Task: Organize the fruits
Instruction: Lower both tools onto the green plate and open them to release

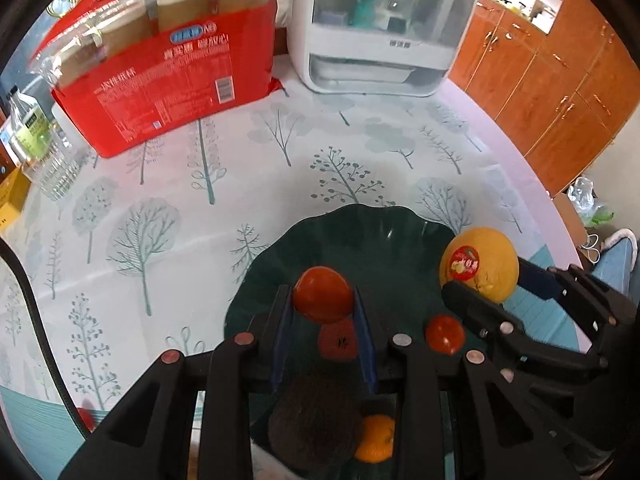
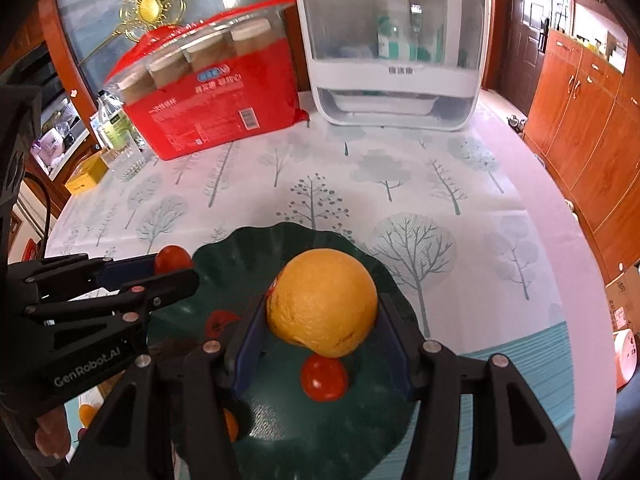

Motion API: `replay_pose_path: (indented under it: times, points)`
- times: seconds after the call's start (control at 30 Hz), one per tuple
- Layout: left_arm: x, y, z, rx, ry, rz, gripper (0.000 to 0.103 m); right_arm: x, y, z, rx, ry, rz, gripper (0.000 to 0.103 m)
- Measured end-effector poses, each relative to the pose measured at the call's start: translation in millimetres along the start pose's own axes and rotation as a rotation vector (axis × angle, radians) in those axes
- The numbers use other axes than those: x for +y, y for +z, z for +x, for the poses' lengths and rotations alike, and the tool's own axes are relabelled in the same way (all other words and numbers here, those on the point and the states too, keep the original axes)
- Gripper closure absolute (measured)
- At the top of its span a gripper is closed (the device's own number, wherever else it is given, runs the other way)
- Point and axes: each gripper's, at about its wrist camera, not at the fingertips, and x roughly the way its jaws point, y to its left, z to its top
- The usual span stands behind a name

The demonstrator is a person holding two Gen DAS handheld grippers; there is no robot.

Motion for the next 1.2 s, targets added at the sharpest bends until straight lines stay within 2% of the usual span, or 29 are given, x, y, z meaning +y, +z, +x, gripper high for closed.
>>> replay_pose_path:
  times: [0.13, 0.37, 0.7, 0.9, 1.03, 1.13, 1.17, 1.2]
  points:
    - [-4.1, 5.7, 20.2, 0.037, 0.038, -0.017, 0.075, -3.0, -1.9, 14.7, 0.026, -0.002, 0.004, 0.049]
    - [1.4, 5.2, 44.3, 0.1, 0.051, -0.061, 0.075, -5.0, -7.4, 28.9, 0.046, -0.004, -0.008, 0.049]
    - [4.1, 10.8, 55.3, 0.118, 0.048, -0.103, 0.075, 4.6, -11.4, 43.3, 0.086, -0.007, -0.05, 0.048]
    - [5.9, 10.9, 65.0, 0.139, 0.055, -0.112, 0.074, 9.6, -10.2, 36.3, 0.04, -0.036, -0.08, 0.047]
    - [5.2, 9.4, 68.8, 0.153, 0.056, -0.109, 0.073, 11.5, -10.0, 35.1, 0.035, -0.044, -0.096, 0.042]
    - [3.9, 8.0, 69.5, 0.155, 0.069, -0.1, 0.058, 11.7, -11.4, 35.1, 0.039, -0.049, -0.098, 0.042]
    - [3.0, 7.7, 69.1, 0.151, 0.078, -0.096, 0.049, 11.4, -12.0, 34.8, 0.04, -0.05, -0.096, 0.042]
    - [2.0, 7.4, 68.3, 0.146, 0.091, -0.09, 0.046, 11.0, -12.9, 34.3, 0.041, -0.056, -0.094, 0.042]
